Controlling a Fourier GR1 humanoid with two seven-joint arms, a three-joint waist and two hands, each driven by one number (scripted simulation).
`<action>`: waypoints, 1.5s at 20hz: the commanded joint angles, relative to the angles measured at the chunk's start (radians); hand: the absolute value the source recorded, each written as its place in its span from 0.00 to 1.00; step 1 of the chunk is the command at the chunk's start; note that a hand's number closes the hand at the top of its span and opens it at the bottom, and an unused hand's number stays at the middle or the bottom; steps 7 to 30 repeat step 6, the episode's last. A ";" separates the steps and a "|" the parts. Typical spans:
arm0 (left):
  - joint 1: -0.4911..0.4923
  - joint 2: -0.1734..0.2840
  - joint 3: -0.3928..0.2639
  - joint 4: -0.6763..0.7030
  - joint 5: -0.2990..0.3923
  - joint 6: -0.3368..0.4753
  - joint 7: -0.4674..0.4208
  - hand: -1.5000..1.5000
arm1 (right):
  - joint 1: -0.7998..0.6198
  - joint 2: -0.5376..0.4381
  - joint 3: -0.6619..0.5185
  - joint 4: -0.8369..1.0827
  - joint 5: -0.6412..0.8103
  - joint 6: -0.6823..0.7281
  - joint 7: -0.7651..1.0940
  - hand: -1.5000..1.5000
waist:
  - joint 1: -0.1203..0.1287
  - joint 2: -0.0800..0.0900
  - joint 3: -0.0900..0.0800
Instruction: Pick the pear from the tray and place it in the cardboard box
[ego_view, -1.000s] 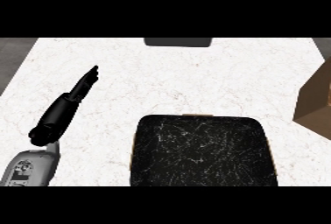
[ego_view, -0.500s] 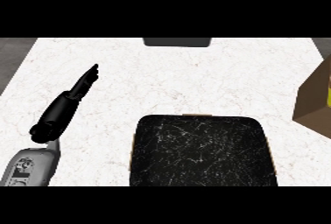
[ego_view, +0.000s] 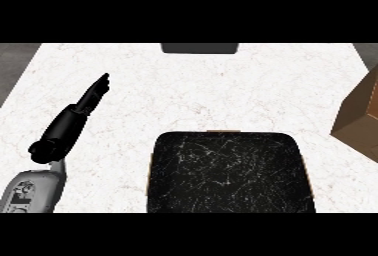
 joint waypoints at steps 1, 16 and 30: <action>-0.026 -0.005 0.006 0.019 -0.006 0.010 0.001 0.50 | -0.065 -0.021 -0.140 0.157 -0.142 0.099 0.078 0.00 | 0.005 0.007 0.000; -0.040 0.000 0.005 0.015 0.009 -0.018 -0.001 0.50 | -0.099 -0.155 -0.209 0.268 -0.179 0.116 0.119 0.00 | 0.025 0.016 0.003; -0.040 0.000 0.005 0.015 0.009 -0.018 -0.001 0.50 | -0.099 -0.155 -0.209 0.268 -0.179 0.116 0.119 0.00 | 0.025 0.016 0.003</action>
